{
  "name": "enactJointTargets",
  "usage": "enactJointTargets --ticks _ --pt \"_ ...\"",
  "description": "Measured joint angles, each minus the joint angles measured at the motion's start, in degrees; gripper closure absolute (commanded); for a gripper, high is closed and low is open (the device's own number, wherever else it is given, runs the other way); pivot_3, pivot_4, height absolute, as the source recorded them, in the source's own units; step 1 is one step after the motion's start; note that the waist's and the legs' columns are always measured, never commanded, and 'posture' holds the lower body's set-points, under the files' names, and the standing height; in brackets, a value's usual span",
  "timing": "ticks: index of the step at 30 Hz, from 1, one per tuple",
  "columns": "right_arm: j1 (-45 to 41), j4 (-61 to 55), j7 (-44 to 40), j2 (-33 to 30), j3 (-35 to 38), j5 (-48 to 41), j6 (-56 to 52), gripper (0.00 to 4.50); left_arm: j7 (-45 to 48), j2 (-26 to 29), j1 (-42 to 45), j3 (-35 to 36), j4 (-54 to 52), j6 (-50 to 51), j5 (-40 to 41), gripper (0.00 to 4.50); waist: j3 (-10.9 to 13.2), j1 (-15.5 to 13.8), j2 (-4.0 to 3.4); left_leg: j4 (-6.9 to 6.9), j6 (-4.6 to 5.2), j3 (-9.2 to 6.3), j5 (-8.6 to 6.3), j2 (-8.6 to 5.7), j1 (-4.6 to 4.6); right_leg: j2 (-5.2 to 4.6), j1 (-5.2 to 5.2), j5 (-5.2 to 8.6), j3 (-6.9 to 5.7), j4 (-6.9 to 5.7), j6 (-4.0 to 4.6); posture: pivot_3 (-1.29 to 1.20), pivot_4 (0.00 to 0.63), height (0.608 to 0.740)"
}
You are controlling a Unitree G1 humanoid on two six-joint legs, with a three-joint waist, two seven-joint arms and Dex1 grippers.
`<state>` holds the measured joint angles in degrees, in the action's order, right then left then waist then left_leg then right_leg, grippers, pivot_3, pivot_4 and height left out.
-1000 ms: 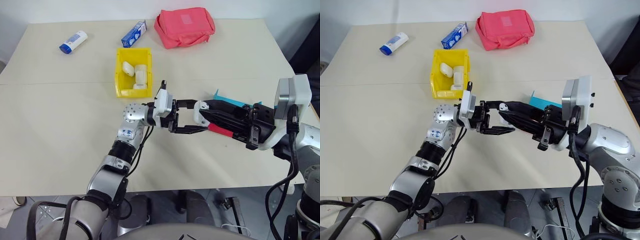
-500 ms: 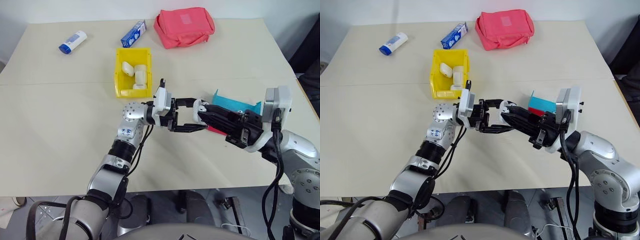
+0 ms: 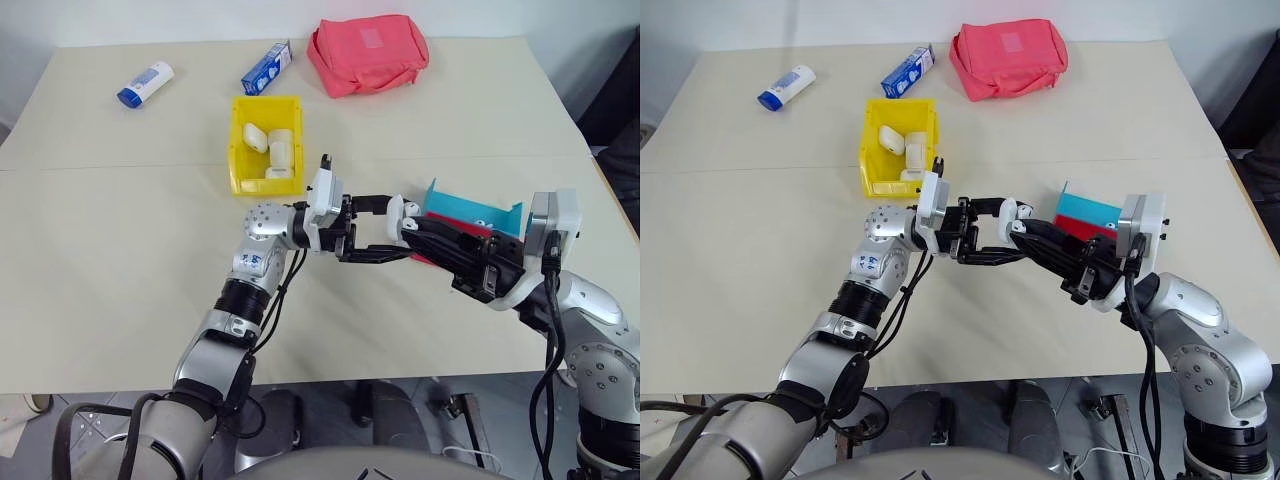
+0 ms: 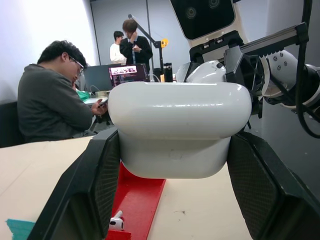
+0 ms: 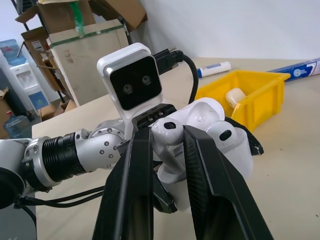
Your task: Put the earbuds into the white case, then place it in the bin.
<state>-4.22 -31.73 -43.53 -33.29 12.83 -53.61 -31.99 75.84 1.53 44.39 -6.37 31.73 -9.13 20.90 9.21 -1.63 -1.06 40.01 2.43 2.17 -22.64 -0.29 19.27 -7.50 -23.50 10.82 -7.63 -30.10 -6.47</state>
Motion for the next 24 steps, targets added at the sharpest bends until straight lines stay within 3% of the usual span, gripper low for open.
enactJointTargets --ticks 13,20,24 --pt "-3.73 5.70 -8.65 -5.38 -4.12 5.19 3.26 4.01 0.66 1.28 -0.87 -0.92 0.00 0.38 -0.66 1.70 0.01 -0.01 0.02 0.00 0.01 -0.01 -0.01 0.00 0.01 -0.03 0.00 0.00 -0.01 0.03 0.01 0.00 0.150 0.740" --pt "-3.41 6.30 -9.21 -5.30 -4.10 5.06 3.27 4.01 0.60 1.55 -1.19 -1.12 -0.18 0.37 -0.67 1.70 0.01 0.00 0.02 0.00 0.00 -0.01 -0.01 0.00 0.01 -0.04 0.00 0.00 0.00 0.04 0.00 0.00 0.150 0.740" --pt "-2.09 6.60 -7.95 -2.27 -4.03 4.02 3.25 4.01 0.35 1.85 -2.04 -1.05 -0.99 0.38 -0.67 1.70 0.01 0.01 0.02 0.00 -0.01 -0.01 0.00 0.02 0.00 -0.04 0.00 0.00 -0.01 0.02 0.00 0.00 0.150 0.740"
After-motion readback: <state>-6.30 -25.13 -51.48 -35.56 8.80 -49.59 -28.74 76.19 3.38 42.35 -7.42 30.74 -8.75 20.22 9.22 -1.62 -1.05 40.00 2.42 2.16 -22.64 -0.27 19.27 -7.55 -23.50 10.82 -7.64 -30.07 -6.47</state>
